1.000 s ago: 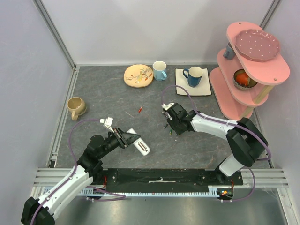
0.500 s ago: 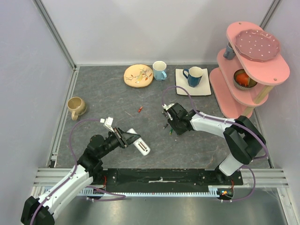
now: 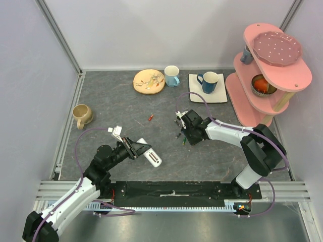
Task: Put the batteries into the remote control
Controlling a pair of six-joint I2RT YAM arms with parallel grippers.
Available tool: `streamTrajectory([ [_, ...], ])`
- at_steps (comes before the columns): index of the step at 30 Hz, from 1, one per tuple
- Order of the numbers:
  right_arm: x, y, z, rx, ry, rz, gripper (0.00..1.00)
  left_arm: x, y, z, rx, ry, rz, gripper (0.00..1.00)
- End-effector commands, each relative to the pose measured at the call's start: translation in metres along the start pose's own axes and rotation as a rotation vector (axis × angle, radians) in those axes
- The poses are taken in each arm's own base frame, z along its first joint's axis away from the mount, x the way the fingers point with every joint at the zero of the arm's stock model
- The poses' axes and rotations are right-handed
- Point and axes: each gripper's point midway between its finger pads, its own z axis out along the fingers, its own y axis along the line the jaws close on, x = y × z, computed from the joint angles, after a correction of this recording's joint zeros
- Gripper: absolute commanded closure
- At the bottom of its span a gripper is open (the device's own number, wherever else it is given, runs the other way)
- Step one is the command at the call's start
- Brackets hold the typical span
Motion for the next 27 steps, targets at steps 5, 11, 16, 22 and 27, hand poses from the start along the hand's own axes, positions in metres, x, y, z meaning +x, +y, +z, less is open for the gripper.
streamTrajectory([
  [5, 0.019, 0.005, 0.003, -0.026, 0.064, 0.075, 0.92, 0.004, 0.005, 0.000, 0.022, -0.007, 0.019, 0.98],
  [11, -0.028, 0.002, -0.055, -0.023, -0.164, 0.154, 1.00, -0.004, -0.002, 0.006, 0.048, -0.032, 0.019, 0.98],
  [16, -0.044, 0.021, -0.103, -0.119, -0.264, 0.115, 1.00, -0.013, -0.011, 0.017, 0.092, -0.058, -0.005, 0.98],
  [22, -0.049, 0.058, -0.155, -0.165, -0.363, -0.048, 1.00, -0.024, -0.035, 0.028, 0.212, -0.081, -0.019, 0.98],
  [27, -0.040, 0.088, -0.174, -0.268, -0.321, -0.158, 1.00, -0.032, -0.054, 0.032, 0.299, -0.096, -0.025, 0.98],
])
